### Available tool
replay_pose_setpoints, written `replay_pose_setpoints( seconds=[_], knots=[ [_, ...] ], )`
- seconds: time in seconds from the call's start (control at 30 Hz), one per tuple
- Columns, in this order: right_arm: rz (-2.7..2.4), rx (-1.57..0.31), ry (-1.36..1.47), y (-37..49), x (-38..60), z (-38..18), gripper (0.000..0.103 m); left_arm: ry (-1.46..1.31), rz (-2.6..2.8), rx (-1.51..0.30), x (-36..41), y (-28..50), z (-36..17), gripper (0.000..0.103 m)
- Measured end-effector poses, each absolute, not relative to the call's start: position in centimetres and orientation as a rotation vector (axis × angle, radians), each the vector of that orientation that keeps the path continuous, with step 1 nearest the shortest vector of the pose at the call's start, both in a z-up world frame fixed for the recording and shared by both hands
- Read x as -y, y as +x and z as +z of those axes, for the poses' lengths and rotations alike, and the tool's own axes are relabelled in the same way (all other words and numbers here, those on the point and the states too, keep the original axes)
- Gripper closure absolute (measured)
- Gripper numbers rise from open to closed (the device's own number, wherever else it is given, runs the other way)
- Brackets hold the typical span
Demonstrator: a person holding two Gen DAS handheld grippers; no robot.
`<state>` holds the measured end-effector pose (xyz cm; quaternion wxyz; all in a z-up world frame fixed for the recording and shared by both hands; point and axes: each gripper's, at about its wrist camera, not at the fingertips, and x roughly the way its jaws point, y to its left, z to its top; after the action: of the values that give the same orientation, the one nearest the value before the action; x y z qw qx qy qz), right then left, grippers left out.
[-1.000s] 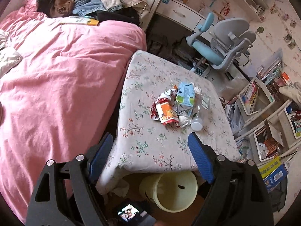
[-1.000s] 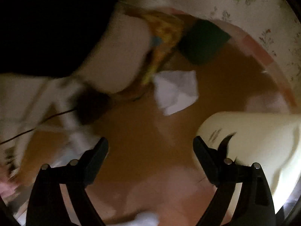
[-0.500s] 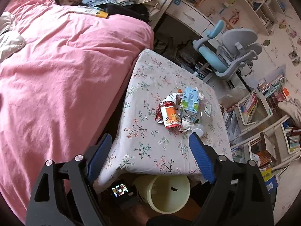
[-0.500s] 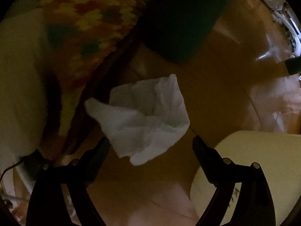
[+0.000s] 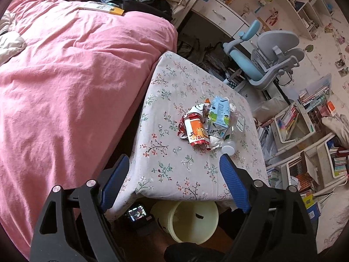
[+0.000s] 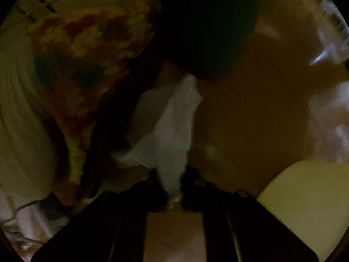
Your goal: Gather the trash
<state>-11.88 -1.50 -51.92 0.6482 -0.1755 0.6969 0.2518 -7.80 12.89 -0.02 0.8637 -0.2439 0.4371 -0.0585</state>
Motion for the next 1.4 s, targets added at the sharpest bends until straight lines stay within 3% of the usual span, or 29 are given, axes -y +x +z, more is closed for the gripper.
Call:
replay_pose_setpoints(
  seconds=[0.27, 0.57, 0.73, 0.87, 0.97, 1.2, 1.4],
  knots=[
    [0.634, -1.550, -0.530, -15.9, 1.6, -43.9, 0.097, -0.464, -0.072, -0.926, -12.5, -7.9, -0.6, 0.022],
    [0.948, -1.351, -0.501, -19.2, 5.2, -22.8, 0.097, -0.285, -0.111, -0.952, -7.6, -6.6, -1.4, 0.022],
    [0.931, -1.158, -0.351, -16.0, 12.8, -11.2, 0.097, -0.256, -0.163, -1.018, -4.8, -2.9, -3.0, 0.022],
    [0.787, -1.010, -0.188, -11.4, 20.5, -5.4, 0.097, -0.252, -0.137, -1.020, -3.1, -0.1, -3.9, 0.022],
    [0.676, -0.908, -0.012, -7.8, 26.0, -2.6, 0.097, -0.192, -0.148, -1.017, -0.5, 1.3, -4.1, 0.022],
    [0.501, -0.820, 0.346, -5.0, 32.1, -2.4, 0.096, -0.063, -0.187, -1.022, 5.4, 6.3, -5.0, 0.022],
    [0.511, -0.782, 0.368, -5.6, 31.1, -2.6, 0.094, -0.024, -0.127, -1.038, 7.8, 10.3, -6.1, 0.022]
  ],
)
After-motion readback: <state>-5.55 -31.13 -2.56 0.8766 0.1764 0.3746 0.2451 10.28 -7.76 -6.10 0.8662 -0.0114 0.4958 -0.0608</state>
